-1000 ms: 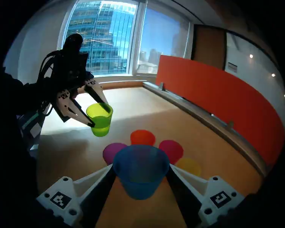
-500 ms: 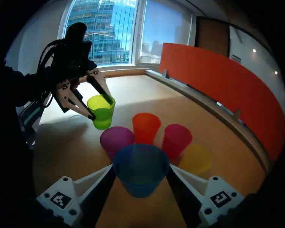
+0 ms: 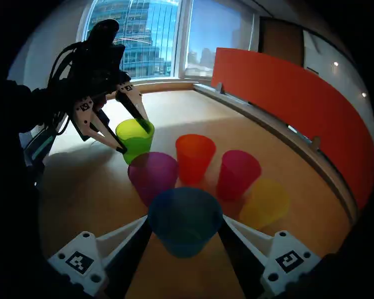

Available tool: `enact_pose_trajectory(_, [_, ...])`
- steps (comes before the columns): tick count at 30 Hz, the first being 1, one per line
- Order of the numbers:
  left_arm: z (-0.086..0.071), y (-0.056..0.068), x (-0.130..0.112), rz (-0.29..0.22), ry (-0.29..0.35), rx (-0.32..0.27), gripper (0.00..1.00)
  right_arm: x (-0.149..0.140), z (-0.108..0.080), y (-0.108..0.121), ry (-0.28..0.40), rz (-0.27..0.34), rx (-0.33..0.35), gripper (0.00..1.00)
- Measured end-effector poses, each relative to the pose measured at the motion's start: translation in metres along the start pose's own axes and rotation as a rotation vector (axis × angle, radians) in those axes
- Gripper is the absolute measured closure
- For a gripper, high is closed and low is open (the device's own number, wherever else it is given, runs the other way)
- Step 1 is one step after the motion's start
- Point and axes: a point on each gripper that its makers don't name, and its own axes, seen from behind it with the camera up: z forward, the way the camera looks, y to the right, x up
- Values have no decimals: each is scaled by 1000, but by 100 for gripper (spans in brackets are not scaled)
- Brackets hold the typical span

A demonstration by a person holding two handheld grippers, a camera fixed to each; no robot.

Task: Pour water

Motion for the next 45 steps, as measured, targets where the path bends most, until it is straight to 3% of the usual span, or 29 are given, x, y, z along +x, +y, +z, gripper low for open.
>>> enact_pose_trajectory(20, [13, 0, -10, -10, -5, -18, 12, -11, 6, -2, 3, 37, 1, 9])
enact_pose_trajectory(31, [12, 1, -14, -18, -6, -24, 12, -28, 2, -1, -37, 37, -23, 9])
enact_pose_trajectory(35, [11, 1, -15, -16, -9, -25, 11, -29, 1, -2, -39, 46, -26, 0])
enact_pose_trajectory(45, [10, 1, -22, -33, -29, -27, 7, -30, -11, -2, -40, 68, -40, 0])
